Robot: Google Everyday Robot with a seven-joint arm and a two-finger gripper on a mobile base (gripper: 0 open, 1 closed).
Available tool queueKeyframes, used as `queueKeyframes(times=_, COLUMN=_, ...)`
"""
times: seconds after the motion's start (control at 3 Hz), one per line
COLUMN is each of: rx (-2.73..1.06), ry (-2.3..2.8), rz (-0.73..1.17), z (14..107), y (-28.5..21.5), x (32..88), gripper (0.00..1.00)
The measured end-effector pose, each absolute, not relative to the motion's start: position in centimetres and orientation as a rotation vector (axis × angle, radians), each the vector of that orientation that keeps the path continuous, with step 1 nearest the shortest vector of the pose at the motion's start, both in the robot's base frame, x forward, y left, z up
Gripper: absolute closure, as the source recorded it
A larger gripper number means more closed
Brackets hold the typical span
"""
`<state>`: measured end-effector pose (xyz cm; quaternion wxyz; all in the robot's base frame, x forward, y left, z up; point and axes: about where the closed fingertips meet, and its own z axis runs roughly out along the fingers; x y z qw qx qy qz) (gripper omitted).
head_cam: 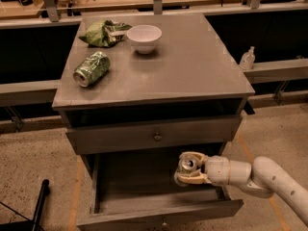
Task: Place 7up can into middle drawer
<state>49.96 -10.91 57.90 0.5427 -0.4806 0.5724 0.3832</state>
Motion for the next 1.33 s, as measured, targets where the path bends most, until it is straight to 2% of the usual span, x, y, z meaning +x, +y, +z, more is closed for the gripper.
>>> queueKeyframes(times=0.67, rx=-1.158, ry=1.327, rz=0.922, z=57.4, y=-10.2, x=50.6, gripper=1.00)
queueKeyframes(times=1.33, rx=-1.156, ry=1.370, rz=0.784, z=53.1, y=-9.1, x=53.4, gripper=1.00)
